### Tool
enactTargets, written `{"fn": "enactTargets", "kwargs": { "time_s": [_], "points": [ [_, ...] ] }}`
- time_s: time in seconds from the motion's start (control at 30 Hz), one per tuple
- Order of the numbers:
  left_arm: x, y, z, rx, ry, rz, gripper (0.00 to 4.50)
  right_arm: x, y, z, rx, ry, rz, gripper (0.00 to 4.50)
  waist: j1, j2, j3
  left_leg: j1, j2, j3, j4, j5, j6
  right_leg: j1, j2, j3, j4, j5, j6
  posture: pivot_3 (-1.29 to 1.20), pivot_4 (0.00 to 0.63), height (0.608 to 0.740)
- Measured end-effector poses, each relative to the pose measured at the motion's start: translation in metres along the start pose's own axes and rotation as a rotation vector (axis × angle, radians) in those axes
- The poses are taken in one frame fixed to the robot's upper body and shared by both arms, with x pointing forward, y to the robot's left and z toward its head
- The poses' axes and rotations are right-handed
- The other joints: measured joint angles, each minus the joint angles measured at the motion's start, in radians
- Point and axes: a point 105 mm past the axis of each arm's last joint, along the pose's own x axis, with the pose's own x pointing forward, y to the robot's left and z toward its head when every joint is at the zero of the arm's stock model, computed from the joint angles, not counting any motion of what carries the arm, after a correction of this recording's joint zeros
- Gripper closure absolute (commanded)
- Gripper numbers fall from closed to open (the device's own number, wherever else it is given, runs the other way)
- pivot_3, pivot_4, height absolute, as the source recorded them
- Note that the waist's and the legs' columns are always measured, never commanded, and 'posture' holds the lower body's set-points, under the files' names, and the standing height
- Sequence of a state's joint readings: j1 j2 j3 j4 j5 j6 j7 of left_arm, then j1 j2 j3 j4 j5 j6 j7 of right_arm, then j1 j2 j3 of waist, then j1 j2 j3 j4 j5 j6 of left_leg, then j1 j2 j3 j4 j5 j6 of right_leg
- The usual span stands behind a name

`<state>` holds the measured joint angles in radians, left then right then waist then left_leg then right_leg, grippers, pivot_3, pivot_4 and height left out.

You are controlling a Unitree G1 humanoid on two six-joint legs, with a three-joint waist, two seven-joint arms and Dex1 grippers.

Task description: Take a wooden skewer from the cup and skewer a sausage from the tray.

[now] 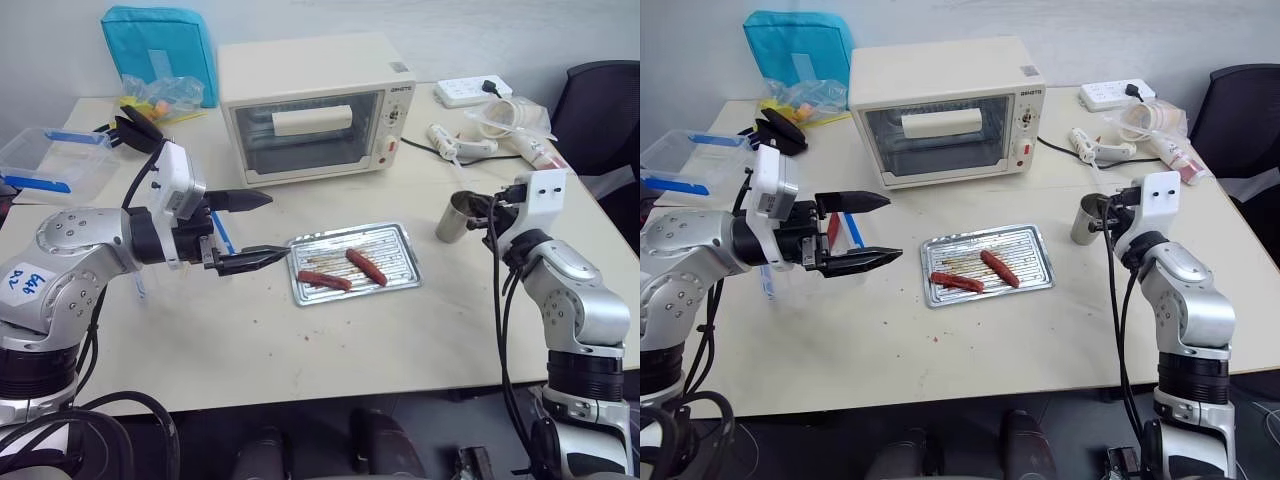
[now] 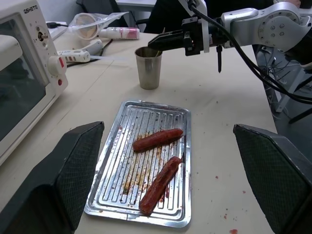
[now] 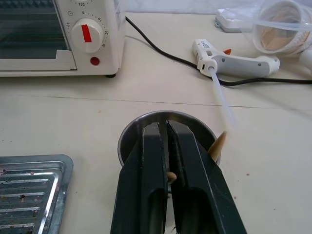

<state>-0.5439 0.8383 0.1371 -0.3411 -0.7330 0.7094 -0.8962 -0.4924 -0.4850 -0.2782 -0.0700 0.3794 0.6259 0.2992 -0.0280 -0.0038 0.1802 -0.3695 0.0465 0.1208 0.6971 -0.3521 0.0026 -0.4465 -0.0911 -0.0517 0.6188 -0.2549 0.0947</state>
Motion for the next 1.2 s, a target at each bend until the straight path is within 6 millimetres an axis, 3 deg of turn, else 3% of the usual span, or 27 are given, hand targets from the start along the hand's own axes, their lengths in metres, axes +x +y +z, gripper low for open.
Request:
{"fn": "enactTargets", "kwargs": {
  "time_s": [0.37, 0.6, 0.73, 0.93, 1.07, 1.2],
  "points": [
    [0.002, 0.002, -0.003, 0.007, 0.001, 0.005, 0.0, 0.004, 0.004, 0.02, -0.028, -0.016, 0.051, 4.48, 0.0, 0.0, 0.0, 0.0, 0.0, 0.0, 0.0, 0.0, 0.0, 0.0, 0.0, 0.0, 0.0, 0.0, 0.0, 0.0, 0.15, 0.74],
    [0.007, 0.003, -0.001, 0.019, -0.025, -0.014, 0.0, -0.008, -0.003, 0.083, -0.083, -0.03, 0.158, 4.48, 0.001, 0.0, 0.0, 0.0, 0.0, 0.0, 0.0, 0.0, 0.001, 0.0, 0.0, -0.001, -0.001, 0.0, 0.0, 0.0, 0.15, 0.74],
    [0.011, 0.003, -0.001, 0.027, -0.046, -0.015, 0.0, -0.015, -0.003, 0.109, -0.058, -0.022, 0.218, 4.48, 0.001, 0.0, 0.0, -0.001, -0.001, 0.0, 0.0, 0.0, 0.001, 0.0, -0.001, -0.001, -0.003, 0.0, 0.001, 0.0, 0.15, 0.74],
    [0.017, -0.001, 0.003, 0.048, -0.075, -0.03, 0.0, -0.032, 0.048, 0.134, 0.25, 0.083, 0.596, 4.48, -0.001, -0.001, 0.0, 0.0, 0.002, 0.0, 0.0, 0.0, 0.001, 0.0, 0.0, -0.001, -0.001, 0.0, 0.0, 0.0, 0.15, 0.74],
    [0.021, -0.018, 0.011, 0.081, -0.082, -0.074, 0.0, -0.034, 0.088, 0.121, 0.466, 0.185, 0.838, 4.48, 0.0, -0.001, 0.0, -0.001, 0.002, 0.0, 0.0, 0.0, 0.002, 0.0, -0.003, 0.0, 0.0, 0.001, 0.001, 0.0, 0.15, 0.74],
    [0.024, -0.026, 0.019, 0.079, -0.119, -0.056, 0.0, -0.025, 0.118, 0.108, 0.634, 0.24, 0.955, 4.48, 0.0, -0.001, 0.0, -0.002, 0.001, 0.0, 0.0, 0.001, 0.003, 0.0, -0.005, 0.0, 0.0, 0.001, 0.002, 0.0, 0.15, 0.74]
  ]
}}
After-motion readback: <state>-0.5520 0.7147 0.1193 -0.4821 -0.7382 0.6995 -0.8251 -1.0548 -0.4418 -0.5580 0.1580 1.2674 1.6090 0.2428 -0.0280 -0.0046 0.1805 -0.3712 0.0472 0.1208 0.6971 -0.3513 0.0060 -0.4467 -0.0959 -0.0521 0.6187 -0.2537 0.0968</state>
